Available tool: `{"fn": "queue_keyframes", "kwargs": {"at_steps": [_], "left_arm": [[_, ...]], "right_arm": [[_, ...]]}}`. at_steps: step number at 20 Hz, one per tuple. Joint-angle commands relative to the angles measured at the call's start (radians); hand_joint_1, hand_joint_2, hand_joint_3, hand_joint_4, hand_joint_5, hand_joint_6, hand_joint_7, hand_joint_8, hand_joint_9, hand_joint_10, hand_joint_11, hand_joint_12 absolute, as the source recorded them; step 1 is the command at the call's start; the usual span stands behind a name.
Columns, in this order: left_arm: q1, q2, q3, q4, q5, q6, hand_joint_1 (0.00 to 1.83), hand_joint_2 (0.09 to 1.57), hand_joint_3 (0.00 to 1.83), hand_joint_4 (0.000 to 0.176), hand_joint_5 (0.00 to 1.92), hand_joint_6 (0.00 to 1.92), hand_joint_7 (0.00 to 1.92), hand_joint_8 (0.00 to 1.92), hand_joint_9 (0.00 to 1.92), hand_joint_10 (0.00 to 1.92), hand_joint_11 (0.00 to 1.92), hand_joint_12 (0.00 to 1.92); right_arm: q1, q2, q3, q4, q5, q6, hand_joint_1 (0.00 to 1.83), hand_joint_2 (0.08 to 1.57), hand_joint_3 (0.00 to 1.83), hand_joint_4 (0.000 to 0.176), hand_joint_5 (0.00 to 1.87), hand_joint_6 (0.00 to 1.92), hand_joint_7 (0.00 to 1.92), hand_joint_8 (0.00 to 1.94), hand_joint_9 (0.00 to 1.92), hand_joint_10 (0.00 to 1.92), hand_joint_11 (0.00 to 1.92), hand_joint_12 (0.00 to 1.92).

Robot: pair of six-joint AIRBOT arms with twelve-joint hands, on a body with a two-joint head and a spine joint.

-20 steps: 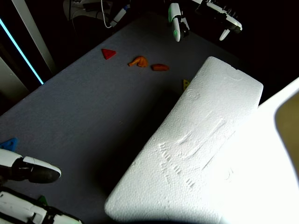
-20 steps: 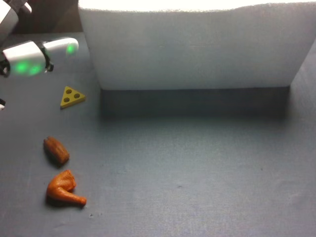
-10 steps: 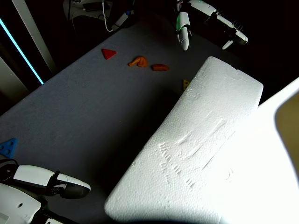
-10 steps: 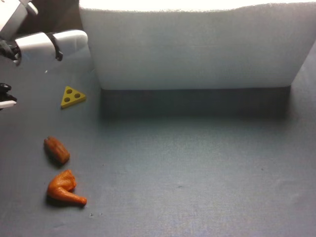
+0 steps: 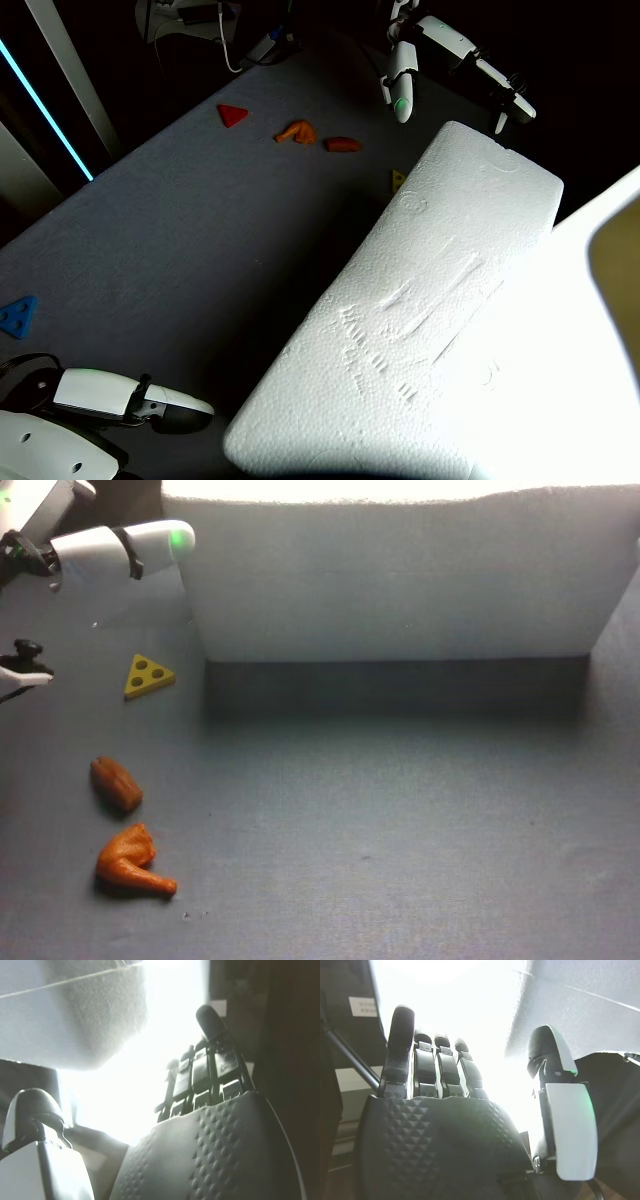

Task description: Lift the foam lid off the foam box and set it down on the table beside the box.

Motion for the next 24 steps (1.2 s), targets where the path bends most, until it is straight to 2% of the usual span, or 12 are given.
{"fn": "queue_keyframes", "kwargs": {"at_steps": [1,2,3,4,5,6,7,8,9,11,14,24], "left_arm": [[-0.015,-0.003,0.016,0.003,-0.099,-0.018,0.41,0.96,0.01,0.022,0.05,0.00,0.00,0.00,0.00,0.00,0.00,0.91],[-0.018,-0.007,0.021,0.003,-0.092,-0.020,0.41,0.95,0.00,0.037,0.06,0.00,0.00,0.00,0.00,0.00,0.00,0.66],[-0.022,-0.014,0.029,0.003,-0.083,-0.020,0.44,0.96,0.00,0.012,0.05,0.00,0.01,0.00,0.00,0.00,0.00,0.46],[-0.025,-0.018,0.034,0.003,-0.079,-0.023,0.43,0.95,0.00,0.014,0.05,0.00,0.01,0.00,0.00,0.00,0.00,0.36],[-0.028,-0.023,0.039,0.003,-0.074,-0.025,0.44,0.95,0.00,0.007,0.06,0.00,0.02,0.00,0.00,0.00,0.00,0.33],[-0.033,-0.031,0.045,0.003,-0.068,-0.027,0.46,0.97,0.00,0.000,0.05,0.00,0.02,0.00,0.00,0.00,0.00,0.21],[-0.036,-0.034,0.048,0.005,-0.065,-0.029,0.44,0.96,0.00,0.005,0.06,0.00,0.03,0.00,0.00,0.00,0.00,0.13],[-0.039,-0.039,0.053,0.009,-0.059,-0.029,0.45,0.96,0.00,0.000,0.05,0.00,0.03,0.00,0.00,0.00,0.00,0.18],[-0.043,-0.044,0.059,0.011,-0.052,-0.029,0.45,0.95,0.00,0.000,0.06,0.01,0.03,0.00,0.00,0.00,0.00,0.19],[-0.046,-0.052,0.068,0.012,-0.045,-0.034,0.43,0.91,0.00,0.000,0.06,0.00,0.04,0.00,0.01,0.00,0.00,0.35],[-0.051,-0.060,0.078,0.012,-0.033,-0.037,0.48,0.90,0.00,0.000,0.08,0.00,0.02,0.00,0.00,0.00,0.00,0.06],[-0.069,-0.089,0.115,0.022,-0.008,-0.064,0.48,0.94,0.01,0.000,0.08,0.00,0.03,0.00,0.00,0.00,0.02,0.01]], "right_arm": [[0.015,0.009,0.014,-0.007,0.108,0.003,0.51,1.18,0.00,0.000,0.00,0.00,0.00,0.00,0.00,0.00,0.00,1.68],[0.018,0.006,0.017,-0.007,0.106,0.003,0.50,1.20,0.00,0.000,0.00,0.00,0.00,0.00,0.00,0.00,0.00,1.61],[0.023,0.001,0.021,-0.007,0.104,0.003,0.46,1.23,0.00,0.000,0.00,0.00,0.00,0.00,0.00,0.00,0.00,1.45],[0.026,-0.002,0.023,-0.007,0.104,0.003,0.47,1.23,0.00,0.000,0.00,0.00,0.00,0.00,0.00,0.00,0.00,1.23],[0.030,-0.004,0.025,-0.007,0.103,0.004,0.48,1.23,0.00,0.000,0.00,0.00,0.00,0.00,0.00,0.00,0.00,0.95],[0.036,-0.007,0.028,-0.008,0.100,0.004,0.51,1.23,0.00,0.000,0.00,0.00,0.00,0.00,0.00,0.00,0.00,0.74],[0.038,-0.009,0.030,-0.010,0.098,0.004,0.53,1.23,0.00,0.000,0.00,0.00,0.00,0.00,0.00,0.00,0.00,0.36],[0.041,-0.011,0.032,-0.010,0.097,0.004,0.53,1.22,0.00,0.000,0.00,0.00,0.00,0.00,0.00,0.00,0.00,0.07],[0.043,-0.014,0.034,-0.011,0.095,0.004,0.53,1.21,0.00,0.000,0.00,0.00,0.00,0.00,0.00,0.00,0.00,0.01],[0.048,-0.015,0.039,-0.013,0.092,0.004,0.51,1.21,0.00,0.000,0.00,0.00,0.00,0.00,0.00,0.00,0.00,0.00],[0.057,-0.018,0.042,-0.019,0.087,0.004,0.51,1.21,0.00,0.000,0.00,0.00,0.00,0.00,0.00,0.00,0.00,0.00],[0.069,-0.032,0.059,-0.023,0.077,0.011,0.49,1.21,0.00,0.000,0.00,0.00,0.00,0.00,0.00,0.00,0.00,0.00]]}}
